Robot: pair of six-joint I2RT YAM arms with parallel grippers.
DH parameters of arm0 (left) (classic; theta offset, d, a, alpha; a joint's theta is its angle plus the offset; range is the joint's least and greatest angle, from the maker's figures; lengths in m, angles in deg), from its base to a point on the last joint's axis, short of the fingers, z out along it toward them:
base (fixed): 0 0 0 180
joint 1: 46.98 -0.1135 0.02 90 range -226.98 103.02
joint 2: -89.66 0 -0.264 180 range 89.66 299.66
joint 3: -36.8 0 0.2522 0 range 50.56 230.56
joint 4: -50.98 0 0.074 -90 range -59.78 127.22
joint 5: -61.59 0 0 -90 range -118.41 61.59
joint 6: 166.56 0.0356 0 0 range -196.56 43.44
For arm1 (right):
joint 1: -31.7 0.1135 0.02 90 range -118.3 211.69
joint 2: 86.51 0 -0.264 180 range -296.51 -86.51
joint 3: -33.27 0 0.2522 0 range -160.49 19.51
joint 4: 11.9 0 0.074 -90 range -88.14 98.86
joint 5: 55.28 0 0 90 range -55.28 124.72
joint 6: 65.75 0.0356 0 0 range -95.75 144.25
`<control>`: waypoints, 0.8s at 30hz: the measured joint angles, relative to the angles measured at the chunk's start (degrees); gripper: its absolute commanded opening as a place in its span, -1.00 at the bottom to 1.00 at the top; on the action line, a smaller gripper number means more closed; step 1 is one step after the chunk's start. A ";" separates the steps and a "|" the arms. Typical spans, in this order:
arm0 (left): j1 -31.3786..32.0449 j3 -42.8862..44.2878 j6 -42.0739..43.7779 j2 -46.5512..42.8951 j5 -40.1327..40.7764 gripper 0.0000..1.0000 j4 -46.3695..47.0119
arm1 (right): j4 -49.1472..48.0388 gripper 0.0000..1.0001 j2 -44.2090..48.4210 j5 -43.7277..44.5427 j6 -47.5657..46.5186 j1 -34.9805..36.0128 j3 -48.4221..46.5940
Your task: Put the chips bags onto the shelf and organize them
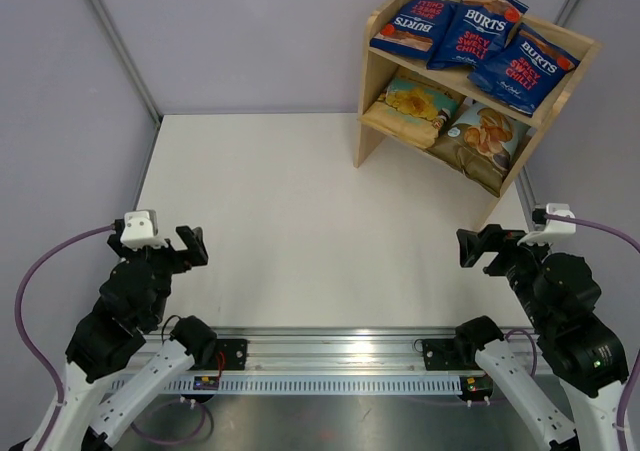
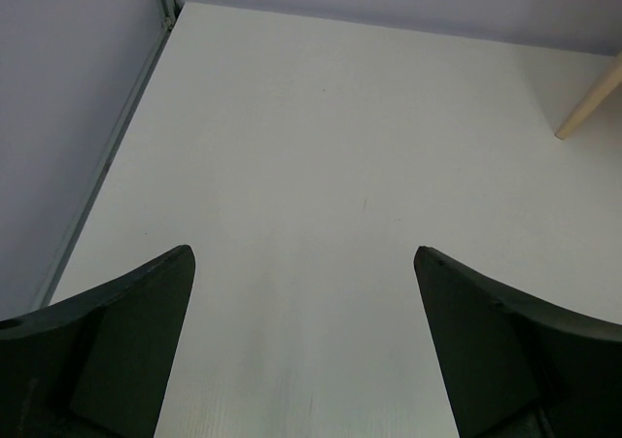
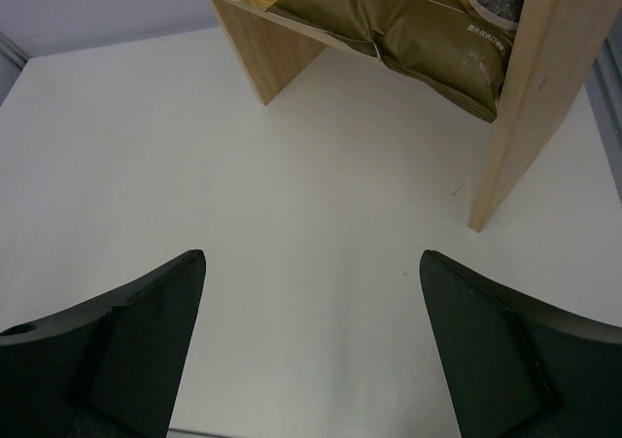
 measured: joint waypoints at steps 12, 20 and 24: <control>-10.88 -4.02 0.72 -1.97 -11.54 0.98 6.12 | -0.09 0.99 0.66 3.72 -1.70 0.00 3.28; -17.92 -4.35 1.01 1.73 -19.45 0.98 7.19 | -0.90 0.99 -0.63 5.46 -1.14 0.00 4.76; -18.25 -4.61 1.11 1.81 -20.98 0.98 7.85 | -1.27 1.00 -1.11 6.19 -0.74 0.00 5.40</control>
